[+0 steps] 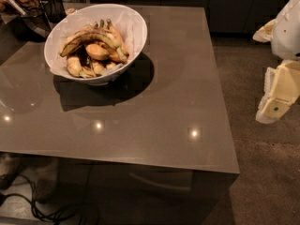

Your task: Pick banana from white bowl

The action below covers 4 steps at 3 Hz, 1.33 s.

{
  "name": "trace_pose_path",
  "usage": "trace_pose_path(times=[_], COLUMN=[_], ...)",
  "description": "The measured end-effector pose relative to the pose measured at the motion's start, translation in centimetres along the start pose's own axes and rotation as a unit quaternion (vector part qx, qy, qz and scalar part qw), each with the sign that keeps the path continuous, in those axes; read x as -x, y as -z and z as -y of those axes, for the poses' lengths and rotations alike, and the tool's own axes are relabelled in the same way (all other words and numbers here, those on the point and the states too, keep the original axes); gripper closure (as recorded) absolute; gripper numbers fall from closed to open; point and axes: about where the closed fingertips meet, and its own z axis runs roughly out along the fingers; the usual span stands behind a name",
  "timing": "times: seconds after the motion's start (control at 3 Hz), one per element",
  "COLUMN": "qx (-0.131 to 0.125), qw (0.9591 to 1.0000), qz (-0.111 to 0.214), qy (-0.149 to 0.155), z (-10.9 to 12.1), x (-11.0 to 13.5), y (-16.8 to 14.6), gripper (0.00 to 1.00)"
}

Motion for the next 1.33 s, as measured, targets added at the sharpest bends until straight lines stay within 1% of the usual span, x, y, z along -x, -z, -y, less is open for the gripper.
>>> trace_pose_path(times=[0.33,0.67,1.0,1.33], qx=[0.0,0.006,0.026,0.033], qw=[1.0,0.9998,0.9992,0.9991], qz=[0.0,-0.007,-0.02,-0.022], qy=[0.0,-0.015,-0.023,-0.014], z=[0.0,1.0,3.7,7.5], x=[0.0,1.3,4.7,9.4], y=[0.0,0.2,-0.7,-3.1], gripper=[0.0,0.0,0.0,0.0])
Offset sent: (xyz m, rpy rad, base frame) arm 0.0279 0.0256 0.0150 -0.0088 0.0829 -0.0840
